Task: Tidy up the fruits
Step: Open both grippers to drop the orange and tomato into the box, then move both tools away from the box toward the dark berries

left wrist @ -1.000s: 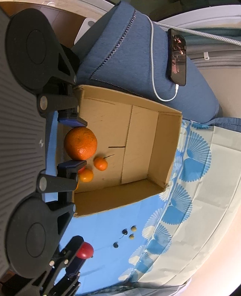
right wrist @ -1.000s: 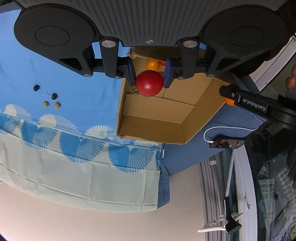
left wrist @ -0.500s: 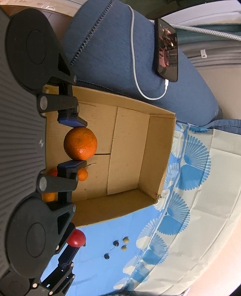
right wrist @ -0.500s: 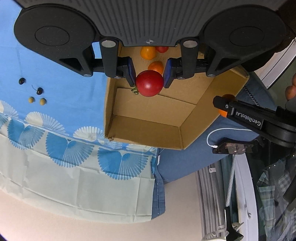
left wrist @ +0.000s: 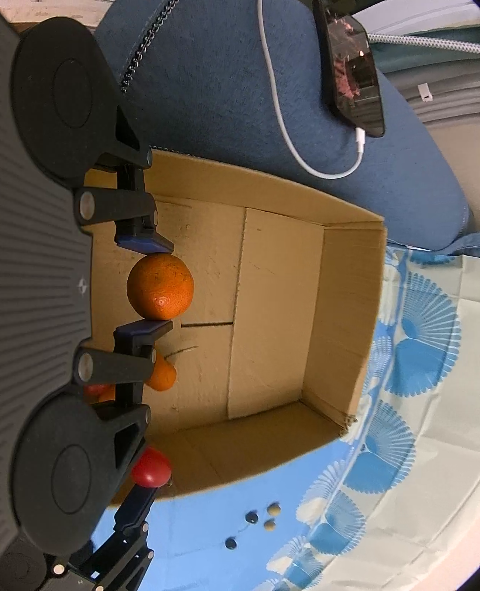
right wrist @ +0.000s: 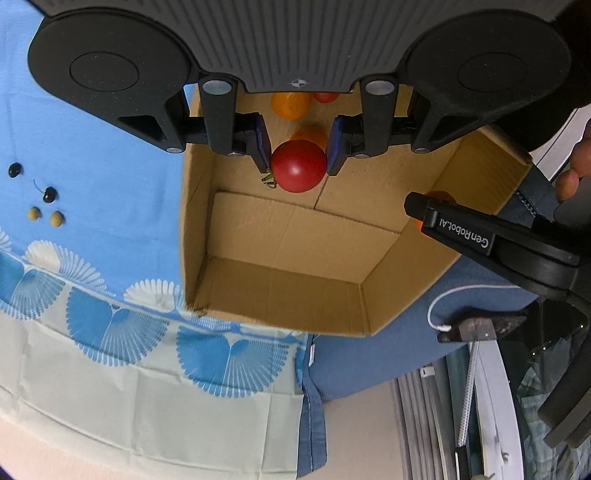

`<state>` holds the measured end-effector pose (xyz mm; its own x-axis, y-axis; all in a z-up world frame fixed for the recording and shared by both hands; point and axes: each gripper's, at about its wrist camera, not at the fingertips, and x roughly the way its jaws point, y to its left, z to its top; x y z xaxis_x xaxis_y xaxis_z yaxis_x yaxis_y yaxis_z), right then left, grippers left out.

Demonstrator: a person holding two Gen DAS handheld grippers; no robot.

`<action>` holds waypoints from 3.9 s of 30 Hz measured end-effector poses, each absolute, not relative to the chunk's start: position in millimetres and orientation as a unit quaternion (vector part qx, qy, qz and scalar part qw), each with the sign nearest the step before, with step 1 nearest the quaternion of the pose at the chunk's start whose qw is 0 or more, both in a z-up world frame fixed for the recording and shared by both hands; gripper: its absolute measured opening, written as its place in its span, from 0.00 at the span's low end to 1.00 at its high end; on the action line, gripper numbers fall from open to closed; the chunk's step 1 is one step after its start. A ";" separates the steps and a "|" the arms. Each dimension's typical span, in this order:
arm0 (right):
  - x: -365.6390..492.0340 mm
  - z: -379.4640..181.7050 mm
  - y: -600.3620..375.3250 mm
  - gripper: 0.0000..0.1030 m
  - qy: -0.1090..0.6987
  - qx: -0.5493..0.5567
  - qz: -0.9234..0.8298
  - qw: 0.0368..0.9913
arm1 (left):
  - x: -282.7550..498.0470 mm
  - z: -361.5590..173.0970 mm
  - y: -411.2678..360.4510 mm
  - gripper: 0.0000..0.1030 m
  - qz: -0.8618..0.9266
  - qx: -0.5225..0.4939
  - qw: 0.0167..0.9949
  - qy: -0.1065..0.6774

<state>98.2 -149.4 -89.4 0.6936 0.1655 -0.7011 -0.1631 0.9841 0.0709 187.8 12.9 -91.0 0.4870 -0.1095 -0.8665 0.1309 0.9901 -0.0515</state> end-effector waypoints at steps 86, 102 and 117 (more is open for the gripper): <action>-83.0 -0.3 -160.6 0.99 0.278 0.007 0.039 0.960 | -12.3 -17.6 7.4 1.00 -0.053 0.063 0.921 0.381; -66.0 -14.0 -162.4 0.99 0.303 0.014 0.044 0.952 | 2.3 -31.2 4.7 1.00 -0.050 0.068 0.911 0.404; -44.8 -33.5 -184.2 0.99 0.325 0.041 0.034 0.944 | 30.7 -42.0 -13.8 1.00 -0.058 0.089 0.898 0.426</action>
